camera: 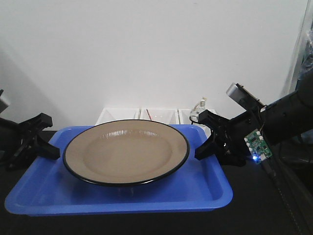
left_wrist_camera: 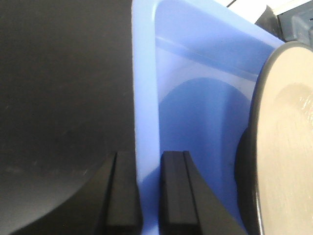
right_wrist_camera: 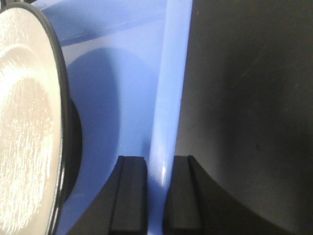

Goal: Place disk in tray to left cabinet
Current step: 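Hold the tray level with both grippers while the base turns away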

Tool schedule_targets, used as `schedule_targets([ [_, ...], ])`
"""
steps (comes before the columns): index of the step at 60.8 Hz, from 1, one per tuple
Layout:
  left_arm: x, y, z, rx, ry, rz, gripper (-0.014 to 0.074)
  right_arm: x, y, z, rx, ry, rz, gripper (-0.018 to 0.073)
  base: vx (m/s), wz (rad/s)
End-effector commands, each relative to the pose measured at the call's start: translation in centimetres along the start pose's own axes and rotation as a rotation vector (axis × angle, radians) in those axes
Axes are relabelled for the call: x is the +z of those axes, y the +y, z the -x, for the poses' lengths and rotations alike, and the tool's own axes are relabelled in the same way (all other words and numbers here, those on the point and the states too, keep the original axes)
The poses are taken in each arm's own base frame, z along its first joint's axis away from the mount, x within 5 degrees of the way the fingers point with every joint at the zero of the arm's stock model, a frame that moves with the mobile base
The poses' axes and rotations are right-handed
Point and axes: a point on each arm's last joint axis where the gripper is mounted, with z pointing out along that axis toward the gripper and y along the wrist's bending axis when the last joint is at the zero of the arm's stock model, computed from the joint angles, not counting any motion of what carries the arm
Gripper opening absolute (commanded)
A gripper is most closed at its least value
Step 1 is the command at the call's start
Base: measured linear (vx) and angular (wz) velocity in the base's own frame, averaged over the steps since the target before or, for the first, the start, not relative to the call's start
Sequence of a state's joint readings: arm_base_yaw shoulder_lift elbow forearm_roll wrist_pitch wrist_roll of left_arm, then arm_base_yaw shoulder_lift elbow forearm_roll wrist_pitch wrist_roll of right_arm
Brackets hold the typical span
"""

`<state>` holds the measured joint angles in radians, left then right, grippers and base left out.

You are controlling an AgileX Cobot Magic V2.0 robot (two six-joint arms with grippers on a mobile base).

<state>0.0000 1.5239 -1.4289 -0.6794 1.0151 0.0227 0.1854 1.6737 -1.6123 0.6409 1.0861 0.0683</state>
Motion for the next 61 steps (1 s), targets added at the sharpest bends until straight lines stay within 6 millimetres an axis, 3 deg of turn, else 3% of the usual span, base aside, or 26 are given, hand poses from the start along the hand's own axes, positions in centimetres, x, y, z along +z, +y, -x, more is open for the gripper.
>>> schedule_targets([
  [1, -2.24, -3.23, -0.11, -0.025, -0.054, -0.160, -0.0001, -2.72, 3.48, 0.08, 0.010, -0.094, 0.187, -0.0003, -0.14, 0.10],
  [21, -2.24, -3.23, -0.10, -0.025, -0.055, -0.160, -0.0001, -2.70, 3.48, -0.12, 0.008, -0.072, 0.185, -0.0003, -0.11, 0.29],
  [61, -2.24, -3.23, -0.10, -0.025, -0.056, -0.160, 0.0000, -2.70, 3.48, -0.12, 0.008, -0.072, 0.185, -0.0003, -0.12, 0.57],
])
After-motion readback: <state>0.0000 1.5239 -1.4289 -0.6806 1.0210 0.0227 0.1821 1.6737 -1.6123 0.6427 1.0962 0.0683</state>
